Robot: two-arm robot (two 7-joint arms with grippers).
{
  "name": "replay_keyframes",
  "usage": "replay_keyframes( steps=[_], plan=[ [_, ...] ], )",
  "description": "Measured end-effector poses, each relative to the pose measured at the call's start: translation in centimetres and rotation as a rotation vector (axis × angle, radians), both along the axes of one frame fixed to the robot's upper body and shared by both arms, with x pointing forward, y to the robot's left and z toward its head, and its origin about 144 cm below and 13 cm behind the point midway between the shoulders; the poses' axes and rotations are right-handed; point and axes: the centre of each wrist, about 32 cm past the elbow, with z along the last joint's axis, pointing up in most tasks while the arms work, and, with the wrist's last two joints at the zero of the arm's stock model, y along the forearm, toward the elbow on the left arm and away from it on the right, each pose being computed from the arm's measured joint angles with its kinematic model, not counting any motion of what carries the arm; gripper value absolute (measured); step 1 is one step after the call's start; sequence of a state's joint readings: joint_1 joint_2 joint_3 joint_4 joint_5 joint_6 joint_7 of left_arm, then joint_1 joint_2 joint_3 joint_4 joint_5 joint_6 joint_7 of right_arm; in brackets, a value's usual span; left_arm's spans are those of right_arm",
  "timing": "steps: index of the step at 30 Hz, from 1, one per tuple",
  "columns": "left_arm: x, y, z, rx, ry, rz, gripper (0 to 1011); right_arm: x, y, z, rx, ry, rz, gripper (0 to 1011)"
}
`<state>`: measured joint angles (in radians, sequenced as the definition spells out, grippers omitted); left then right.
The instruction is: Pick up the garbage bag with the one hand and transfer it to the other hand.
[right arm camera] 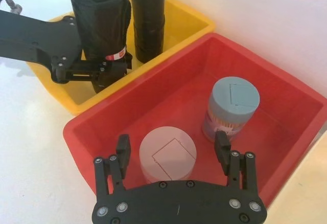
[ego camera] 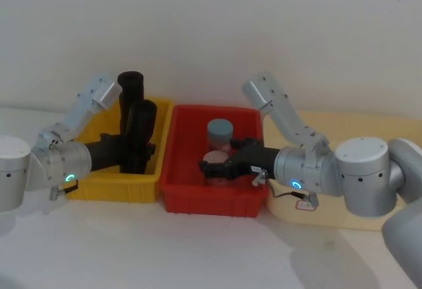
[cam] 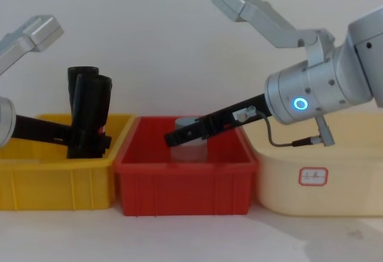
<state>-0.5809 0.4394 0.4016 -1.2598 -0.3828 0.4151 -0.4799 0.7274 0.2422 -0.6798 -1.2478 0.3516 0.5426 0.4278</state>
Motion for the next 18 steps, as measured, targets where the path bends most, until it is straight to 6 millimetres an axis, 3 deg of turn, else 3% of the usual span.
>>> replay_keyframes(
  steps=[18],
  plan=[
    [0.00, 0.00, 0.00, 0.000, 0.000, 0.000, 405, 0.80, 0.31, -0.80, -0.009, 0.058, -0.001, 1000]
  ],
)
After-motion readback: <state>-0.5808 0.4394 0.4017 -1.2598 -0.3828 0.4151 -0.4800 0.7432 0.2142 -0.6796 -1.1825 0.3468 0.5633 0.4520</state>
